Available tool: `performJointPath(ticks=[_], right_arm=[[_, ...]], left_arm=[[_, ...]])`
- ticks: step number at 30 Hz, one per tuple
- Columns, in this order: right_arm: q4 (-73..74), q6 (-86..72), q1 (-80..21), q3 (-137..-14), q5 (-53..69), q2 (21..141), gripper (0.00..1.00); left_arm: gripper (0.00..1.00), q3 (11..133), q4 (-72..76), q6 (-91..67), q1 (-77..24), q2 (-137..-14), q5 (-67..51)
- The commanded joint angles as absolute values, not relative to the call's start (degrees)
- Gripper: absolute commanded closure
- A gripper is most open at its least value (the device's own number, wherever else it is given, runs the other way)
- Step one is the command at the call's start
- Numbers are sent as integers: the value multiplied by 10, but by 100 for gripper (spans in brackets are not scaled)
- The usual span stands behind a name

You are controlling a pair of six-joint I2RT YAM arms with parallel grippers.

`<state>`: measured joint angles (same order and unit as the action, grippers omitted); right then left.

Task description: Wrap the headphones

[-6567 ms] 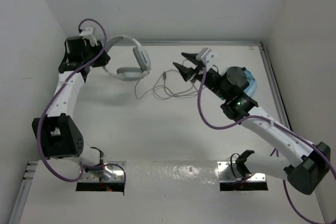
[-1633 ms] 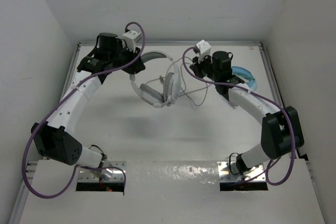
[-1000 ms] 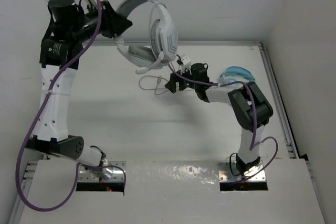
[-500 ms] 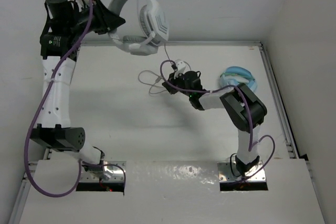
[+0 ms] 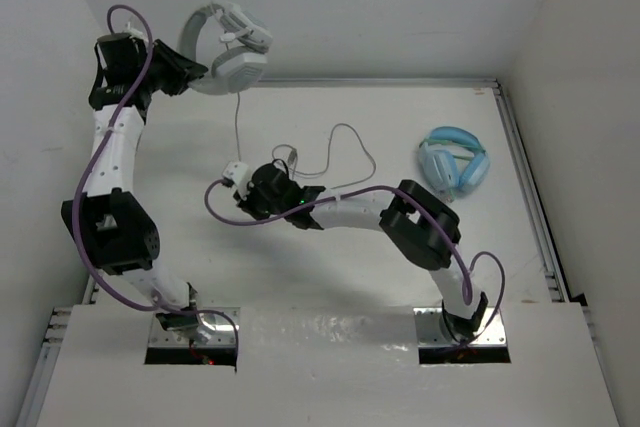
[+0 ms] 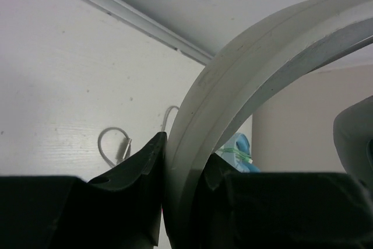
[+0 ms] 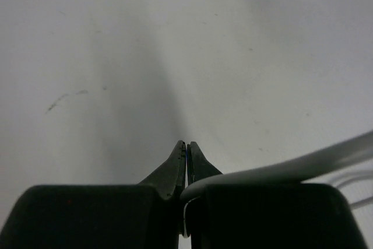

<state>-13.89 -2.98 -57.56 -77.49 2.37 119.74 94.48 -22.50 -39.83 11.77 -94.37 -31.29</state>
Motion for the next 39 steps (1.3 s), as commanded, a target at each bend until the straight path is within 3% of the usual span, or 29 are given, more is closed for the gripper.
performJointPath(ticks=[1, 13, 22, 29, 32, 39], right_arm=[[-46, -4, -594, -845, 30, 1221, 100], [116, 63, -649, -1011, 112, 1228, 100], [105, 54, -649, -948, 237, 1070, 100], [150, 53, -612, -921, 180, 939, 100], [158, 32, -578, -883, 109, 894, 100], [303, 24, -524, -870, -99, 816, 100]], left_arm=[[100, 952, -128, -418, 119, -906, -295], [100, 837, -69, -273, 67, -927, -199], [100, 777, -59, -137, -39, -959, -99], [100, 732, -44, -53, -92, -948, -11], [100, 716, -36, -8, -102, -935, 1], [100, 648, 61, 136, -145, -872, 161]])
